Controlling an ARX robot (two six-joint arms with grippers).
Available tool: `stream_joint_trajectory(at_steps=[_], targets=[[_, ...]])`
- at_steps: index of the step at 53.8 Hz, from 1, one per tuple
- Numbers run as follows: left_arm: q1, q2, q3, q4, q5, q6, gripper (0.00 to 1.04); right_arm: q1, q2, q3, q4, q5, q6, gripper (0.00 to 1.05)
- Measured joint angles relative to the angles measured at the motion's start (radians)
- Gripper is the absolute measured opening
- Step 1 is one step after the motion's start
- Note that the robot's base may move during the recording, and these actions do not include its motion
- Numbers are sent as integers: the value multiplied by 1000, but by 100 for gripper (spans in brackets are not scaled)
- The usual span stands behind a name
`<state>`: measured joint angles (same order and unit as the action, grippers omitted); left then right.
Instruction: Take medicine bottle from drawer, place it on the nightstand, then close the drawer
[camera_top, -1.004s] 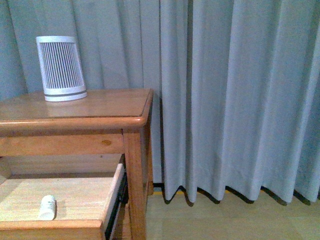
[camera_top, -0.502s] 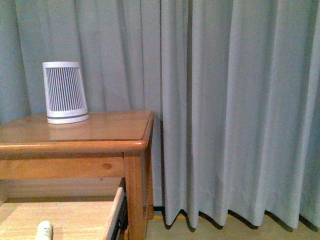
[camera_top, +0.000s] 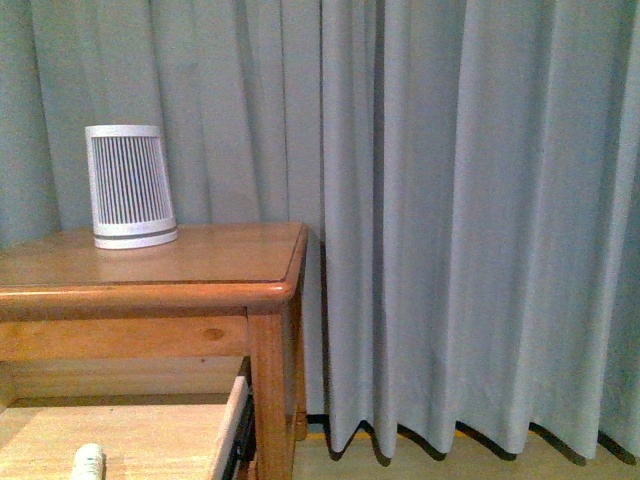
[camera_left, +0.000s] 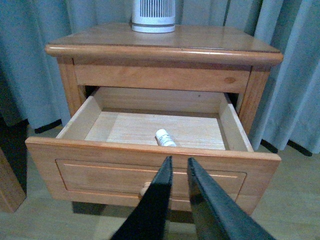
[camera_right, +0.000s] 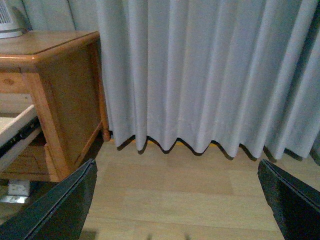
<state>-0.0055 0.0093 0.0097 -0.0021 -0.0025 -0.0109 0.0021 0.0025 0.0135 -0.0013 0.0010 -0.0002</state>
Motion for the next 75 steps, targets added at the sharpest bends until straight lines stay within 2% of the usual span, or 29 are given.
stream_joint_trajectory(at_steps=[2,17,46,71,72,75], targets=[[0,-3,0,0,1,-2,3,0,0,0,0,0,0,98],[0,-3,0,0,0,1,5,0,0,0,0,0,0,98],[0,-4,0,0,3,5,99,0,0,0,0,2,0,98],[1,-8,0,0,-3,6,98,-1,0,0,0,-7,0,98],[1,-8,0,0,-1,6,98,2,2,0,-2,6,1,98],[1,-8,0,0,-2,6,98,48,40,26,-69,151,27,98]])
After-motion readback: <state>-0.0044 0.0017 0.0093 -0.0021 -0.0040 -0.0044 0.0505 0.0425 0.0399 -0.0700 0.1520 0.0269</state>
